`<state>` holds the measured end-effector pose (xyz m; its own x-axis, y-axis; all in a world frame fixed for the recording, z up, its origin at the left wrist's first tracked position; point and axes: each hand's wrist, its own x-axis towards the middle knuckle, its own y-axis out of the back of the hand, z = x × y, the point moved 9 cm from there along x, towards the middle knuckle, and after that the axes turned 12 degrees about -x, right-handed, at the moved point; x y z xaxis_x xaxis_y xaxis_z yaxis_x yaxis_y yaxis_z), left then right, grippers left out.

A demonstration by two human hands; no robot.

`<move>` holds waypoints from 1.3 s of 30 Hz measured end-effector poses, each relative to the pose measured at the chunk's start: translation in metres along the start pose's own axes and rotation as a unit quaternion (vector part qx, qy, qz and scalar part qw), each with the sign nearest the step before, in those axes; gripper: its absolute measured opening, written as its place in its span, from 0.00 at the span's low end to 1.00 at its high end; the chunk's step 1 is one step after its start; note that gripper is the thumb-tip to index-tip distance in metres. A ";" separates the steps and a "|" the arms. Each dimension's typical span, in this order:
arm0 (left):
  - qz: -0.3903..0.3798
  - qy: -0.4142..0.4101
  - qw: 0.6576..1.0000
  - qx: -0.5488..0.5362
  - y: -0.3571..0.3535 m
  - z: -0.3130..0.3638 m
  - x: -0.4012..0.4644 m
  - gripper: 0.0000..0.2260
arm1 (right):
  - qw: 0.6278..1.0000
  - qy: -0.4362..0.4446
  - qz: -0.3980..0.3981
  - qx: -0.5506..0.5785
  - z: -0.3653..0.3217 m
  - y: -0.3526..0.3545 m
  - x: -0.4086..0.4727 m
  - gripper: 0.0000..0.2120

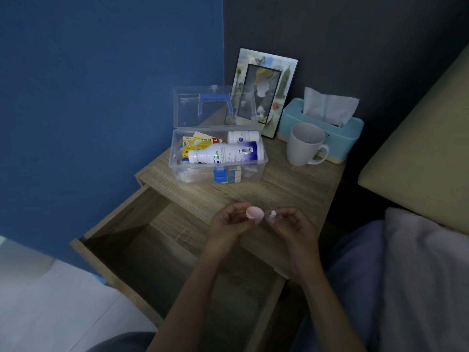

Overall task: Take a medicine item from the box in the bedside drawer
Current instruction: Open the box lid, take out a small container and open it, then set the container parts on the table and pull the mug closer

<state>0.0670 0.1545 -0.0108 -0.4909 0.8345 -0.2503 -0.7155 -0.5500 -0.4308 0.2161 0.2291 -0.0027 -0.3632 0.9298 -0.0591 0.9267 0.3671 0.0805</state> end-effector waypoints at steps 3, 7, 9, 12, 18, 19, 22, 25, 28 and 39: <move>-0.002 -0.044 0.996 0.073 0.000 0.006 0.003 0.19 | 0.996 0.007 -0.027 -0.085 0.000 -0.004 0.003 0.14; -0.007 -0.119 0.973 0.197 -0.003 0.014 0.002 0.18 | 0.978 0.025 -0.016 -0.208 0.003 -0.004 0.005 0.18; -0.010 -0.167 0.942 0.292 -0.007 0.020 0.000 0.16 | 0.963 0.035 -0.017 -0.268 0.005 -0.005 0.005 0.17; -0.027 -0.242 0.884 0.399 -0.014 0.026 -0.003 0.15 | 0.935 0.062 -0.019 -0.350 0.007 -0.005 0.005 0.17; -0.038 -0.201 0.856 0.475 -0.014 0.007 0.002 0.20 | 0.915 0.081 -0.017 -0.395 0.007 -0.001 0.003 0.19; -0.049 -0.197 0.851 0.485 -0.015 0.004 0.002 0.21 | 0.915 0.079 -0.018 -0.394 0.007 -0.001 0.004 0.19; -0.071 -0.202 0.832 0.512 -0.017 0.000 0.002 0.22 | 0.923 0.073 -0.023 -0.378 0.006 0.001 0.003 0.20; -0.074 -0.212 0.824 0.520 -0.017 -0.001 0.000 0.23 | 0.926 0.069 -0.033 -0.370 0.005 0.000 0.002 0.21; -0.082 -0.217 0.812 0.535 -0.018 -0.002 0.000 0.24 | 0.921 0.064 -0.041 -0.383 0.005 -0.001 0.002 0.22; -0.063 -0.220 0.727 0.648 -0.002 0.002 -0.004 0.25 | 0.950 0.069 -0.028 -0.303 0.006 0.005 0.000 0.25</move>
<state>0.0692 0.1524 -0.0068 -0.2877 0.9466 0.1453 -0.4962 -0.2771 0.8228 0.2214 0.2313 -0.0083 -0.4587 0.8873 0.0473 0.6948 0.3250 0.6416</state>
